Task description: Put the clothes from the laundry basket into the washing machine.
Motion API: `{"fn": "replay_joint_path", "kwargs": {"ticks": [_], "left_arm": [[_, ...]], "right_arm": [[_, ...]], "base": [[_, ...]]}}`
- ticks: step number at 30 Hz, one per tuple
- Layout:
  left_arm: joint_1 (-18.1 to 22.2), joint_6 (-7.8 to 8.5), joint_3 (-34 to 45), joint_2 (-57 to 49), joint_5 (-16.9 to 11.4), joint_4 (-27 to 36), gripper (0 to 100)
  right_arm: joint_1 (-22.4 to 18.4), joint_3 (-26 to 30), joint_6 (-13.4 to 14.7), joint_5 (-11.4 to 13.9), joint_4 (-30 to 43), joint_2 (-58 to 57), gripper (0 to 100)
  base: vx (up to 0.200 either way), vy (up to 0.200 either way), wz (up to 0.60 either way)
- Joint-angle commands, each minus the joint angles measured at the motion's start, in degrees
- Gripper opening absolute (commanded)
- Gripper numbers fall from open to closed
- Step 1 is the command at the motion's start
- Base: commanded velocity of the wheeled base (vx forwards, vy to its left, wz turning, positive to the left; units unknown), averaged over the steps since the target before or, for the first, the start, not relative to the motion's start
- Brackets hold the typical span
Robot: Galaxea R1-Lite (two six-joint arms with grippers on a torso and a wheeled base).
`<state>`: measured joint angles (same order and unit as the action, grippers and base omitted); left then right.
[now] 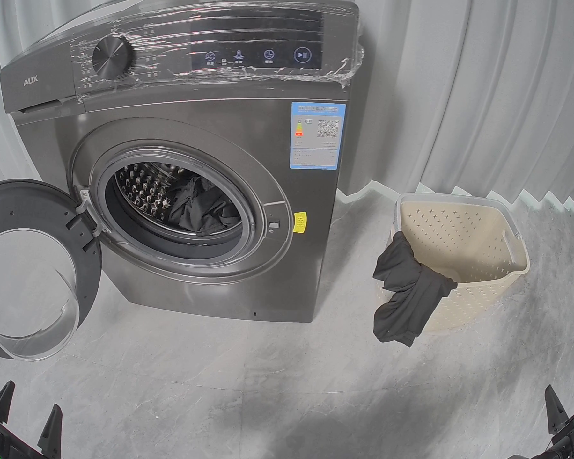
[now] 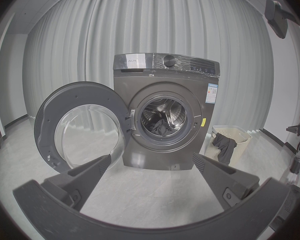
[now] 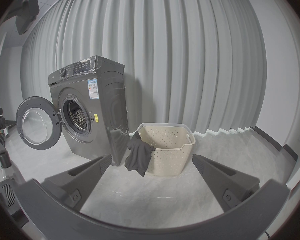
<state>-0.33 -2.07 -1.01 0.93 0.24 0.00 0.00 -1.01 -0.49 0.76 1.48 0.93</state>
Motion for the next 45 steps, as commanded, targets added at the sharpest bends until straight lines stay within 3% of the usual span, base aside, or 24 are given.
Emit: {"fn": "replay_joint_path", "kwargs": {"ticks": [1,19,45], "left_arm": [[0.0,-0.04,1.0,-0.9,0.0,0.0,100],[0.1,-0.12,0.9,-0.9,0.1,0.0,100],[0.1,-0.12,1.0,-0.9,0.1,0.0,100]], "right_arm": [[0.0,0.4,0.0,0.0,0.0,-0.5,100],[0.0,0.4,0.0,0.0,0.0,-0.5,100],[0.0,0.4,0.0,0.0,0.0,-0.5,100]], "base": [[0.0,-0.2,0.0],[0.0,-0.2,0.0],[0.0,0.0,0.0]]}}
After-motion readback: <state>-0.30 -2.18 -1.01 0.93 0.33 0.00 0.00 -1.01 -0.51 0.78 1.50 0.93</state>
